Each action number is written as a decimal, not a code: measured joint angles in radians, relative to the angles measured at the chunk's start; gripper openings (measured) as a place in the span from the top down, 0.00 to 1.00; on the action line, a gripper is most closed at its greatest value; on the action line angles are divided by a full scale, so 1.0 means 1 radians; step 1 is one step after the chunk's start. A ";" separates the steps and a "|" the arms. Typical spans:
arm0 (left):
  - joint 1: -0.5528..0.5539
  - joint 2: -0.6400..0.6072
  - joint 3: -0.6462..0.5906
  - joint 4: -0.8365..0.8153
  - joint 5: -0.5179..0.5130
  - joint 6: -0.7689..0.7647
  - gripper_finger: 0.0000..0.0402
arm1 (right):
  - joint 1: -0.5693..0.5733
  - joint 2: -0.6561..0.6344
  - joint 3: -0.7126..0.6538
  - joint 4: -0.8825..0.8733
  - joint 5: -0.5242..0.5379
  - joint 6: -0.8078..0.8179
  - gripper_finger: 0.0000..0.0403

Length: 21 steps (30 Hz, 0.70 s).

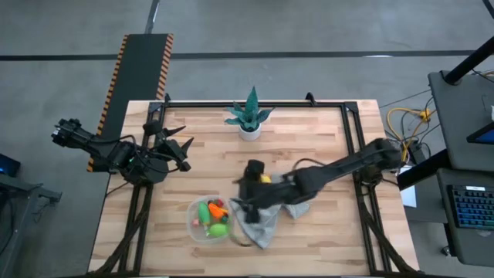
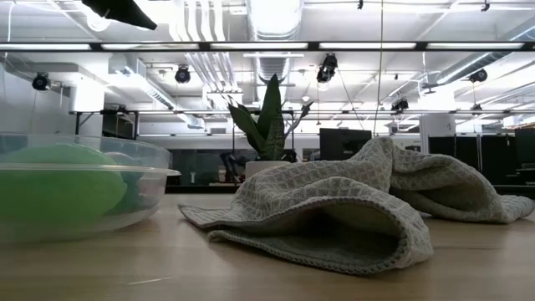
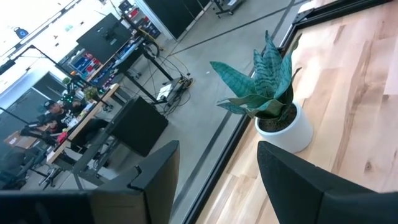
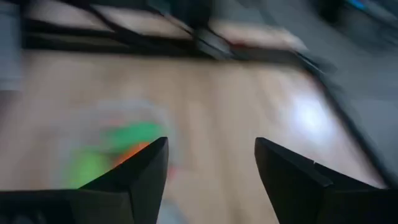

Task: Pick and placing Produce into tupperware
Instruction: Put the yellow lemon in the transparent bin

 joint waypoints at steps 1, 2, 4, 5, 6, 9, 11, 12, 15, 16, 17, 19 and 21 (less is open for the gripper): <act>0.000 0.000 0.000 0.000 -0.001 0.000 0.50 | 0.003 -0.041 -0.058 0.074 -0.068 -0.045 0.43; 0.000 0.000 0.000 0.000 0.000 -0.001 0.50 | 0.004 -0.082 -0.121 0.146 -0.128 -0.069 0.43; 0.000 0.000 0.000 0.000 0.000 -0.001 0.50 | 0.003 -0.161 -0.252 0.260 -0.226 -0.104 0.44; 0.000 0.000 0.000 0.001 0.000 -0.001 0.50 | 0.001 -0.198 -0.318 0.299 -0.238 -0.090 0.44; 0.000 0.000 0.000 0.002 0.000 -0.001 0.50 | -0.004 -0.234 -0.382 0.328 -0.242 -0.068 0.44; 0.000 0.000 0.000 0.002 0.000 -0.001 0.50 | -0.034 -0.319 -0.556 0.393 -0.238 0.009 0.43; 0.000 0.000 0.000 0.002 0.000 -0.001 0.50 | -0.061 -0.357 -0.649 0.427 -0.220 0.086 0.42; 0.000 0.000 0.000 0.001 0.000 -0.002 0.50 | -0.076 -0.368 -0.690 0.452 -0.212 0.120 0.41; 0.000 0.000 0.000 0.000 0.000 -0.002 0.50 | -0.108 -0.380 -0.774 0.535 -0.213 0.166 0.37; 0.000 0.001 0.000 0.000 0.000 -0.002 0.50 | -0.114 -0.381 -0.790 0.553 -0.214 0.170 0.35; 0.000 0.002 0.000 0.000 0.000 -0.002 0.50 | -0.120 -0.374 -0.800 0.567 -0.215 0.174 0.33; 0.000 0.004 0.000 0.000 0.000 -0.002 0.50 | -0.132 -0.360 -0.807 0.551 -0.218 0.191 0.29; 0.000 0.005 0.000 -0.001 0.000 -0.002 0.50 | -0.144 -0.335 -0.807 0.512 -0.218 0.218 0.24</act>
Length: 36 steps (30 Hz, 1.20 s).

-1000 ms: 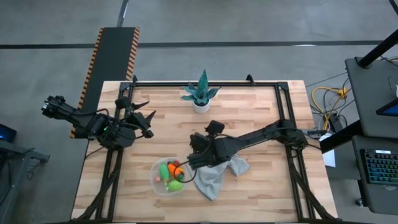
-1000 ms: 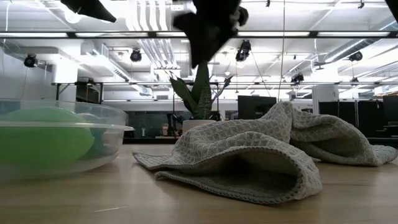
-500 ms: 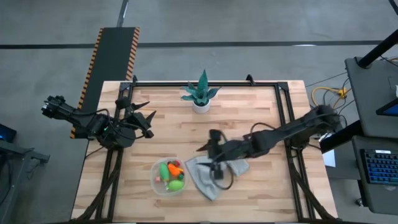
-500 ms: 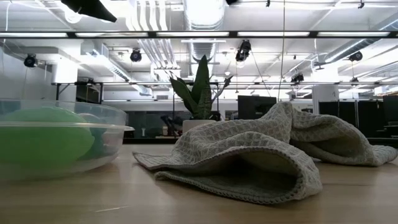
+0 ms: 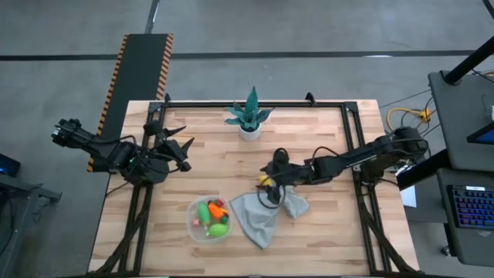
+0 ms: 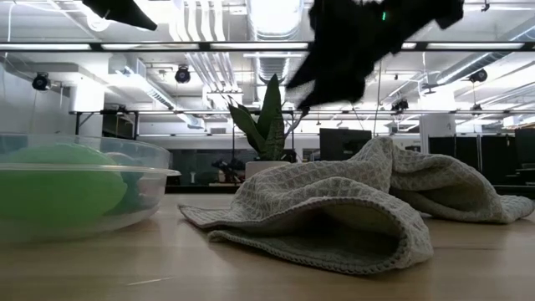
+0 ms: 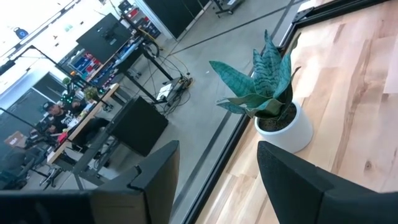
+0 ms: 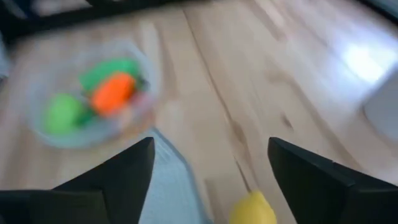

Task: Pick and placing Produce into tupperware
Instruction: Put the yellow lemon in the transparent bin

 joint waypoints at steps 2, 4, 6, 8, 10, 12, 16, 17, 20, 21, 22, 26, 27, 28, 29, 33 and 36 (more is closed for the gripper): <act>0.000 0.001 0.000 -0.001 0.000 0.000 0.50 | -0.013 0.031 -0.001 -0.045 0.000 0.024 0.20; 0.000 0.001 0.000 -0.001 0.000 0.000 0.50 | -0.025 0.063 0.000 -0.069 0.000 0.033 0.17; 0.000 0.001 0.000 0.000 0.000 0.000 0.50 | -0.035 0.098 0.006 -0.085 -0.002 0.036 0.15; 0.000 0.001 0.000 0.000 0.000 0.000 0.50 | -0.046 0.126 0.012 -0.086 -0.032 0.039 0.14; 0.000 0.001 0.000 0.000 0.000 0.000 0.50 | -0.055 0.149 0.018 -0.087 -0.064 0.040 0.14; 0.000 0.001 0.000 0.000 0.000 0.000 0.50 | -0.060 0.170 0.019 -0.096 -0.080 0.040 0.14; 0.000 0.001 0.000 0.000 0.000 0.000 0.50 | -0.067 0.199 0.017 -0.135 -0.080 0.033 0.14; 0.000 0.001 0.000 0.000 0.000 0.000 0.50 | -0.070 0.203 0.017 -0.137 -0.081 0.033 0.14; 0.000 0.001 0.000 0.000 0.000 0.000 0.50 | -0.077 0.211 0.019 -0.133 -0.083 0.032 0.15; 0.000 0.001 0.000 0.000 0.000 0.000 0.50 | -0.079 0.211 0.017 -0.132 -0.085 0.032 0.15; 0.000 0.003 0.000 0.001 0.000 0.000 0.50 | -0.081 0.211 0.016 -0.131 -0.086 0.032 0.16; 0.000 0.014 0.000 0.000 0.000 0.000 0.50 | -0.088 0.211 0.004 -0.134 -0.092 0.028 0.17; 0.000 0.018 0.000 0.000 0.000 0.000 0.50 | -0.089 0.211 0.003 -0.129 -0.094 0.028 0.18; 0.000 0.023 0.000 0.000 0.000 0.000 0.50 | -0.090 0.211 0.001 -0.127 -0.097 0.027 0.18; 0.000 0.027 0.000 0.000 0.001 0.000 0.50 | -0.092 0.211 -0.001 -0.129 -0.097 0.027 0.18; 0.000 0.042 0.000 0.000 0.001 0.001 0.50 | -0.094 0.212 -0.002 -0.124 -0.112 0.037 0.18; 0.000 0.047 0.000 0.000 0.000 0.001 0.50 | -0.094 0.237 -0.001 -0.123 -0.114 0.043 0.18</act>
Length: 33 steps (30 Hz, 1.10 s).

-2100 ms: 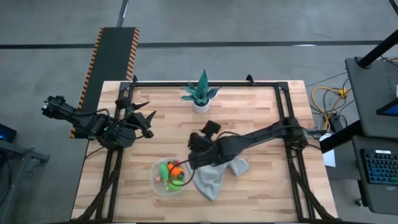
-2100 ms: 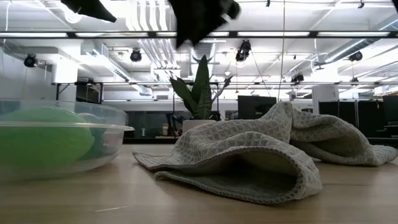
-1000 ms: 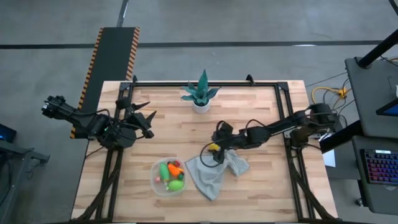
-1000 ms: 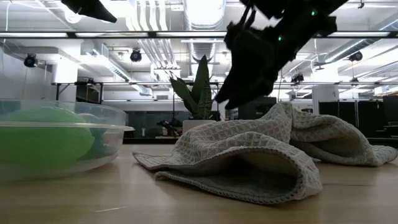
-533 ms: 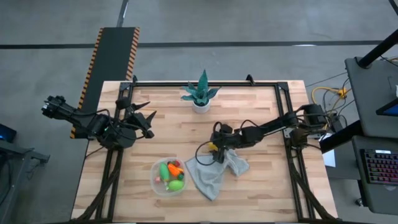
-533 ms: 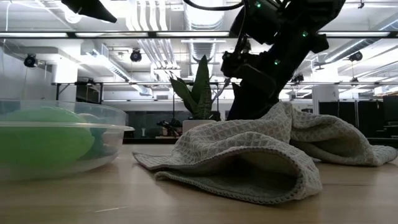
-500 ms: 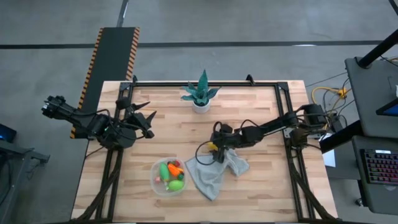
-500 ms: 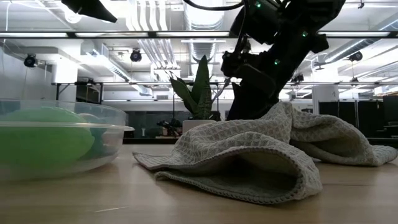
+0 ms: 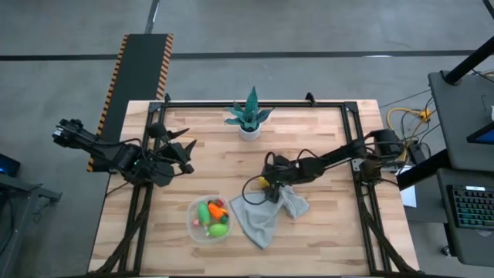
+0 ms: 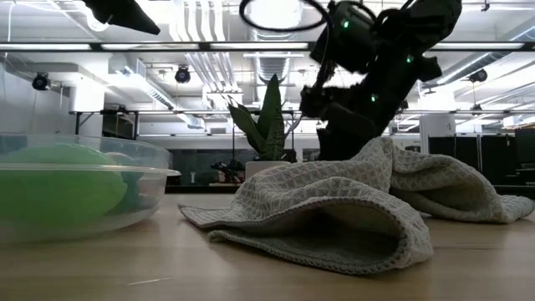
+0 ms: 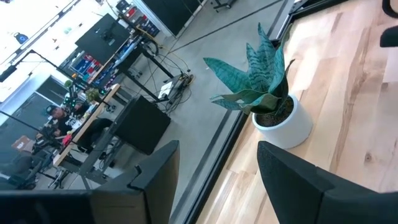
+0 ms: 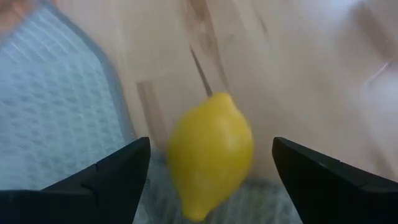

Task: Pick and placing Produce into tupperware
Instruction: Put the yellow lemon in the transparent bin

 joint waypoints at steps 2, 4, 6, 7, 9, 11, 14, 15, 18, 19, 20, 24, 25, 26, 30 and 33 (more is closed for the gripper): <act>0.000 -0.001 0.000 0.001 0.000 0.002 0.50 | 0.000 0.026 0.007 -0.002 -0.017 0.001 0.18; 0.000 -0.005 0.000 0.000 0.000 0.002 0.50 | 0.000 0.052 0.021 0.001 -0.027 0.001 0.18; 0.000 -0.011 0.000 0.000 0.000 0.003 0.50 | 0.000 0.069 0.035 -0.004 -0.021 0.001 0.18; 0.000 -0.013 0.000 0.000 -0.001 0.003 0.50 | 0.000 0.074 0.043 -0.007 -0.019 0.001 0.18; 0.000 -0.017 0.001 0.000 -0.001 0.003 0.50 | 0.000 0.082 0.059 -0.014 -0.020 0.000 0.18; 0.000 -0.019 0.001 -0.001 -0.001 0.004 0.50 | 0.000 0.083 0.070 -0.021 -0.025 0.000 0.18; 0.000 -0.021 0.001 -0.001 -0.001 0.005 0.50 | 0.000 0.083 0.079 -0.047 -0.030 -0.015 0.18; 0.000 -0.021 0.001 -0.001 -0.001 0.005 0.50 | 0.000 0.083 0.080 -0.056 -0.029 -0.018 0.18; 0.000 -0.021 0.001 -0.001 -0.001 0.005 0.50 | 0.000 0.083 0.085 -0.073 -0.028 -0.019 0.18; 0.000 -0.021 0.001 -0.001 -0.001 0.005 0.50 | 0.000 0.083 0.088 -0.076 -0.027 -0.019 0.18; 0.000 -0.021 0.001 -0.001 -0.001 0.005 0.50 | 0.000 0.083 0.088 -0.079 -0.027 -0.019 0.19; 0.000 -0.021 0.001 -0.001 -0.001 0.005 0.50 | 0.000 0.083 0.095 -0.089 -0.021 -0.022 0.22; 0.000 -0.021 0.001 -0.001 -0.001 0.005 0.50 | -0.002 0.082 0.097 -0.091 -0.021 -0.027 0.24; 0.000 -0.021 0.001 -0.001 -0.001 0.005 0.50 | -0.004 0.082 0.099 -0.089 -0.020 -0.030 0.27; 0.000 -0.021 0.001 -0.001 -0.001 0.005 0.50 | -0.009 0.081 0.105 -0.090 -0.018 -0.037 0.41; 0.000 -0.021 0.001 -0.001 -0.001 0.005 0.50 | -0.011 0.080 0.105 -0.097 -0.018 -0.037 0.52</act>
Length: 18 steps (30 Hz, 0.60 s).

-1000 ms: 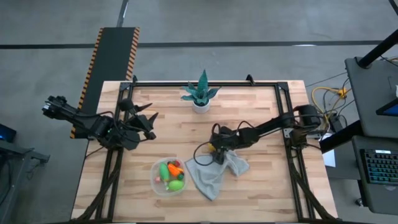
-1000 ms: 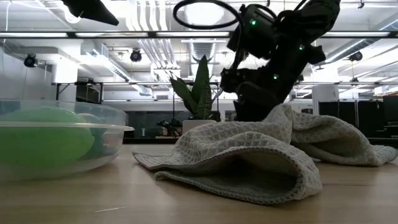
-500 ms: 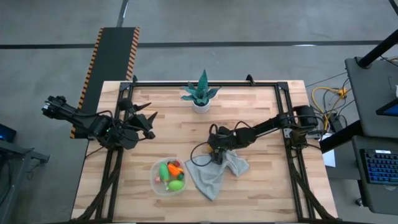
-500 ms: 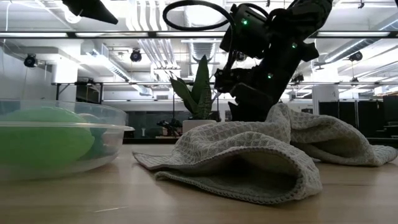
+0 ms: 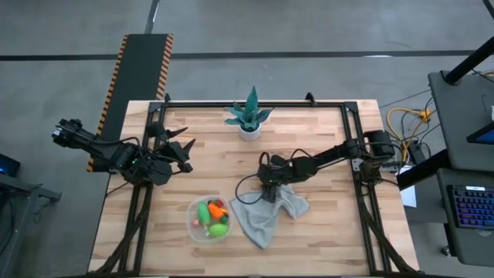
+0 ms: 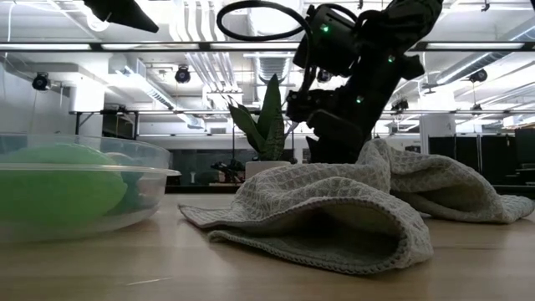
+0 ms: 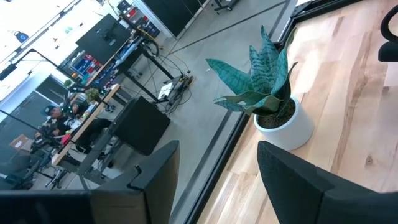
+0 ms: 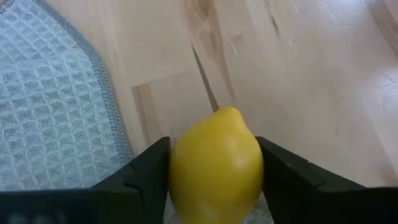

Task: Pick and placing Produce into tupperware
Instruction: Put the yellow lemon in the transparent bin

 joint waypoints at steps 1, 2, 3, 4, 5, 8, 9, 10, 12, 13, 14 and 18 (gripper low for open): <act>0.000 0.000 0.000 0.000 0.000 0.000 0.50 | 0.000 -0.001 0.000 -0.006 0.000 0.000 0.52; 0.000 0.000 0.000 0.000 0.000 0.000 0.50 | 0.000 -0.001 0.000 -0.011 0.000 -0.001 0.52; 0.000 0.000 0.000 0.000 0.000 0.000 0.50 | 0.000 -0.002 0.001 -0.016 0.000 -0.001 0.52; 0.000 0.000 0.000 0.000 0.000 0.000 0.50 | 0.000 -0.002 0.001 -0.020 0.000 -0.002 0.52; 0.000 0.000 0.000 0.000 0.000 0.000 0.50 | 0.000 -0.002 0.001 -0.025 0.000 -0.003 0.52; 0.000 0.000 0.000 0.000 0.000 0.000 0.50 | 0.000 -0.003 0.002 -0.033 0.000 -0.004 0.52; 0.000 0.000 0.000 0.000 0.000 0.000 0.50 | 0.000 -0.003 0.002 -0.033 0.001 -0.003 0.52; 0.000 0.000 0.000 0.000 0.000 0.000 0.50 | 0.000 -0.003 0.004 -0.037 0.001 -0.004 0.52; 0.000 0.000 0.000 0.000 0.000 0.000 0.50 | 0.000 -0.003 0.015 -0.048 0.000 -0.007 0.52; 0.000 0.000 0.000 0.000 0.000 0.000 0.50 | 0.000 -0.003 0.024 -0.053 0.000 -0.008 0.52; 0.000 0.000 0.000 0.000 0.000 0.000 0.50 | 0.000 -0.003 0.037 -0.056 0.000 -0.014 0.52; 0.000 0.000 0.000 0.000 0.000 0.000 0.50 | 0.000 -0.003 0.104 -0.055 -0.002 -0.049 0.52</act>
